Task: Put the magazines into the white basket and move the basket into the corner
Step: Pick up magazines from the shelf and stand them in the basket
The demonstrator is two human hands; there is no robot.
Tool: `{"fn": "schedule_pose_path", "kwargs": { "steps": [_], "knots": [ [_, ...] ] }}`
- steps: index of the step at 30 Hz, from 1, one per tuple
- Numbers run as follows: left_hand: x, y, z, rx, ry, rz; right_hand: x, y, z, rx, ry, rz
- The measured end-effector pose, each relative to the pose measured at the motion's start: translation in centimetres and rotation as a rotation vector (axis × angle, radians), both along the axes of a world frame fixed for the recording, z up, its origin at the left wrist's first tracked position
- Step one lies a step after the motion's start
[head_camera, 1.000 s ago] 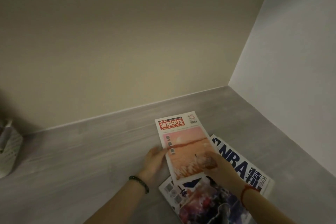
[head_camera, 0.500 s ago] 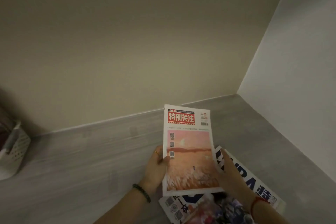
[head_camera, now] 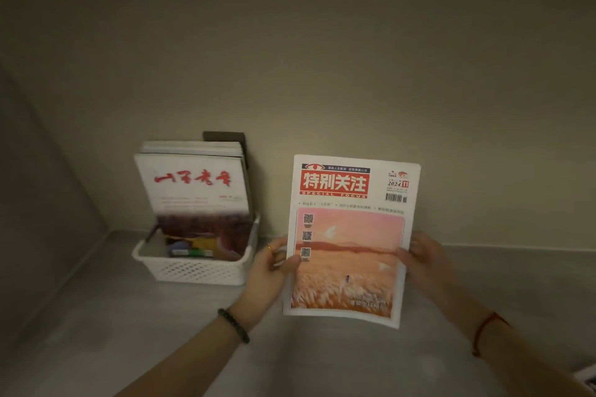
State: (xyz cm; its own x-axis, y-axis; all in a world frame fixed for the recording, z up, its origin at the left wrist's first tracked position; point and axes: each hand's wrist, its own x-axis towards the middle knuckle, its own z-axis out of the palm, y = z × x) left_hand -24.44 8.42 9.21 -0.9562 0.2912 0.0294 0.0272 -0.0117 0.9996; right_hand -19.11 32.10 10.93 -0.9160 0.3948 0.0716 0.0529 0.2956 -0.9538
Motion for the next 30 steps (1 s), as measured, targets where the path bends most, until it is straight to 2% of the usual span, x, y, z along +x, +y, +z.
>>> {"fn": "schedule_pose_path", "kwargs": {
  "steps": [5, 11, 19, 23, 30],
  "knots": [
    [-4.9, -12.1, 2.6, -0.076, 0.112, 0.231, -6.7, -11.4, 2.2, 0.072, 0.12, 0.06],
    [-11.3, -21.3, 4.0, -0.056, 0.098, 0.449, -13.2, -21.1, 3.3, 0.113, 0.215, 0.059],
    [-17.1, -23.4, -0.4, -0.067, -0.021, 0.482, -18.7, -24.9, -0.2, 0.187, 0.09, -0.043],
    [-18.3, -23.1, -3.7, -0.159, -0.099, 0.494, -19.5, -25.2, -3.0, 0.24, -0.003, -0.077],
    [-19.1, -23.0, -6.2, -0.179, -0.169, 0.594, -19.6, -25.3, -6.4, 0.159, -0.149, -0.113]
  ]
}}
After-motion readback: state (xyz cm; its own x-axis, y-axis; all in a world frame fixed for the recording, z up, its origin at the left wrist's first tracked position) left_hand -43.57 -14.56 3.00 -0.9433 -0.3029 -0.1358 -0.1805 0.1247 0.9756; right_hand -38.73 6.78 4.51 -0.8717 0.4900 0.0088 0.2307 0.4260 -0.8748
